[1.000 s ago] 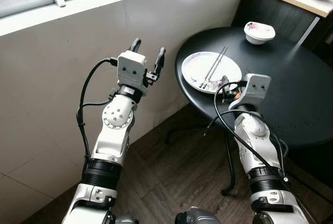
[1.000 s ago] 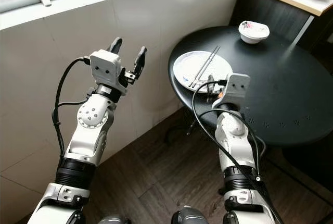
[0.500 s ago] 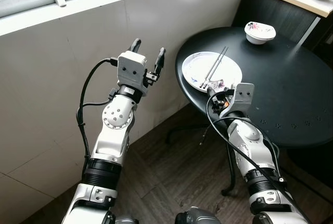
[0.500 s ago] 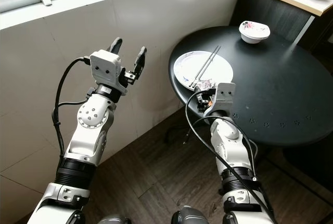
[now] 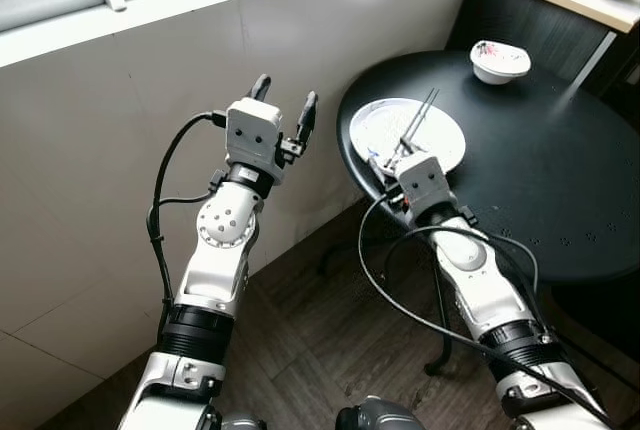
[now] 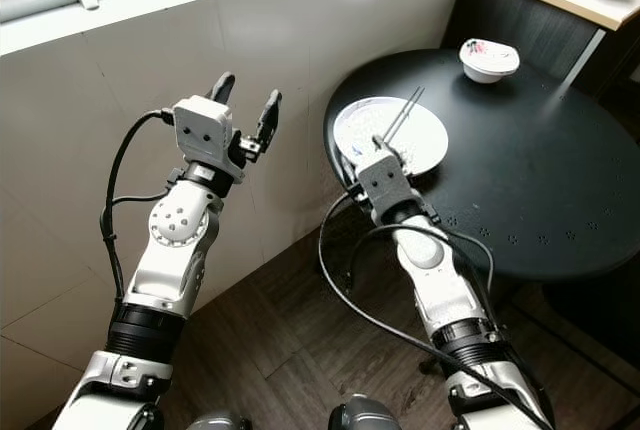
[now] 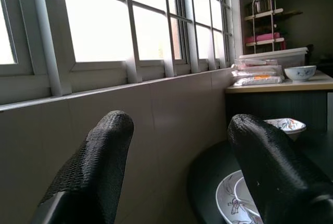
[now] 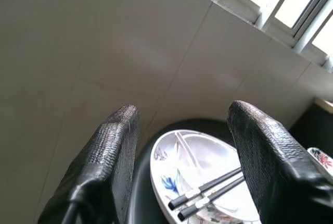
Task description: Kitchen organization
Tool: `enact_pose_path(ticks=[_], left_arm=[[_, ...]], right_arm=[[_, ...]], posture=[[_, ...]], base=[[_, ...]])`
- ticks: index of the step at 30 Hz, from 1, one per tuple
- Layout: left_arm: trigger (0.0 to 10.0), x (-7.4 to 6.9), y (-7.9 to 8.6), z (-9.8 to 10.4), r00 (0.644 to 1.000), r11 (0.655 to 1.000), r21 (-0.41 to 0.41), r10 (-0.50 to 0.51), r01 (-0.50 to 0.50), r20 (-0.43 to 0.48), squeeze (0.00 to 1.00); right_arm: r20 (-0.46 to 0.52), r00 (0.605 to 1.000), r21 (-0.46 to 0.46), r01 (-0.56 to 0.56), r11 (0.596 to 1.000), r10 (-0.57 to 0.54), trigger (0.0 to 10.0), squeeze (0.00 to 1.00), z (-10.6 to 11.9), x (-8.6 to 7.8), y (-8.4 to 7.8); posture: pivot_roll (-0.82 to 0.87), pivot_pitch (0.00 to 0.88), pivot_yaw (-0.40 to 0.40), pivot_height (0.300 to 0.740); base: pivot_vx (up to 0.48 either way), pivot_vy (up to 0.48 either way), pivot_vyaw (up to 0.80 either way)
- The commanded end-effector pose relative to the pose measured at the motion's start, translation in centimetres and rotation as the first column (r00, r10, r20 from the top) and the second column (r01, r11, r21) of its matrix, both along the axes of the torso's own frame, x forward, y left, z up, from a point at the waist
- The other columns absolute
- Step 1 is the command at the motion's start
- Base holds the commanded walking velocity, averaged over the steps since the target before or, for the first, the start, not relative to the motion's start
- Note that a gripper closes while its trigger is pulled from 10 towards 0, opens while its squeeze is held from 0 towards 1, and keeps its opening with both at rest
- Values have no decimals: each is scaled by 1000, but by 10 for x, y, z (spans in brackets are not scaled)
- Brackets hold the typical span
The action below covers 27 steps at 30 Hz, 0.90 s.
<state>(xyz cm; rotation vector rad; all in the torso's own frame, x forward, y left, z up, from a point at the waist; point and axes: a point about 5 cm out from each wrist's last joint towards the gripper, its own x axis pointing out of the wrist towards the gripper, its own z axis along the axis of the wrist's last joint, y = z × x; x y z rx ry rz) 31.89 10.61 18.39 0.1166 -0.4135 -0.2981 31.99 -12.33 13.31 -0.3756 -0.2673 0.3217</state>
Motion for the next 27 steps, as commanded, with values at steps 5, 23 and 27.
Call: enact_pose_path(ticks=[5,23,27], left_arm=[[10000,2,3,0,1000,1000,2,25,-25,-3,0],[10000,1,4,-1,999,999,1,36,-36,-8,0],[10000,1,4,-1,999,999,1,36,-36,-7,0]], right_arm=[[86,976,111,188,976,-198,10000,0,17,5,-28],[134,906,214,369,904,-402,10000,0,26,6,-50],[122,909,213,368,905,-399,10000,0,24,6,-50]], posture=[[-2,0,-55,740],[2,0,-59,740],[1,0,-60,740]], base=[[0,0,0],[142,0,0],[278,0,0]])
